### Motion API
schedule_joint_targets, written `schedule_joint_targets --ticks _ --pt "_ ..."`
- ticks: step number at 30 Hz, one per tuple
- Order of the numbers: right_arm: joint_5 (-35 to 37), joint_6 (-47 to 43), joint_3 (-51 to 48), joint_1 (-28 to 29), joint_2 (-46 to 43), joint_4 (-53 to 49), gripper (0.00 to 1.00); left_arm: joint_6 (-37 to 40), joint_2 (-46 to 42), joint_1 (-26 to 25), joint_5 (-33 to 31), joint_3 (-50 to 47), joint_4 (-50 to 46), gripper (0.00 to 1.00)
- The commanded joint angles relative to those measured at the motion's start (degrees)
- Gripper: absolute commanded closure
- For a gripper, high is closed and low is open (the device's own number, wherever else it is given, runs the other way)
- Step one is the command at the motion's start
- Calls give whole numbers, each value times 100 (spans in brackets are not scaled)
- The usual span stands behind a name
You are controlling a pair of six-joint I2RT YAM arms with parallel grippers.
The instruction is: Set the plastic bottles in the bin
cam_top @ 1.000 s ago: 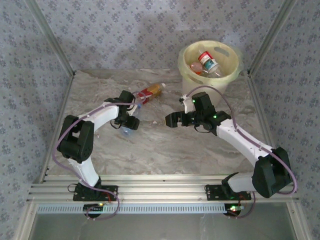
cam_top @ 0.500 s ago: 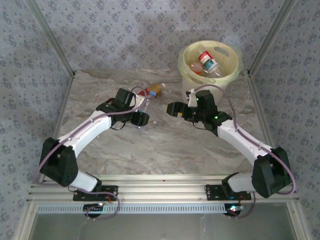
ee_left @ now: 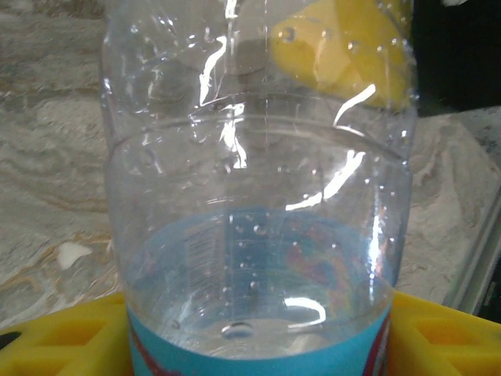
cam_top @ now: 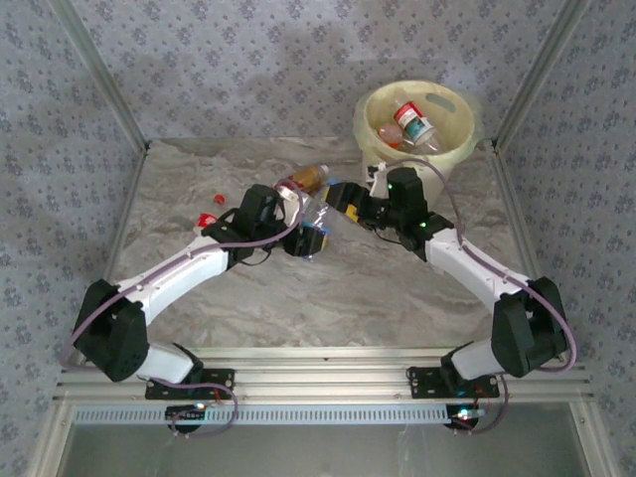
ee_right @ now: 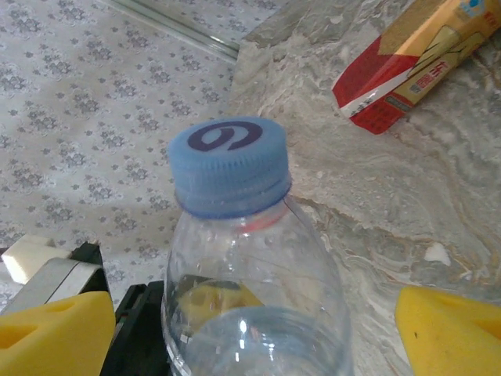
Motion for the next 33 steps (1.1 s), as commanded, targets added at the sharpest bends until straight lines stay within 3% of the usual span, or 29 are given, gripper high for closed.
schedule_joint_targets --ticks 1,8,19,33 --pt "-124 109 216 85 112 150 8 -227 -202 -103 208 -80 557 38" --pt "-168 55 269 174 160 118 22 -427 -286 -232 185 -281 1029 37" --pt "23 -111 278 312 52 -186 36 -592 -134 -409 83 -196 1363 33" --pt "611 -1157 674 126 -600 -1426 38 -565 -670 -419 24 -252 1453 0"
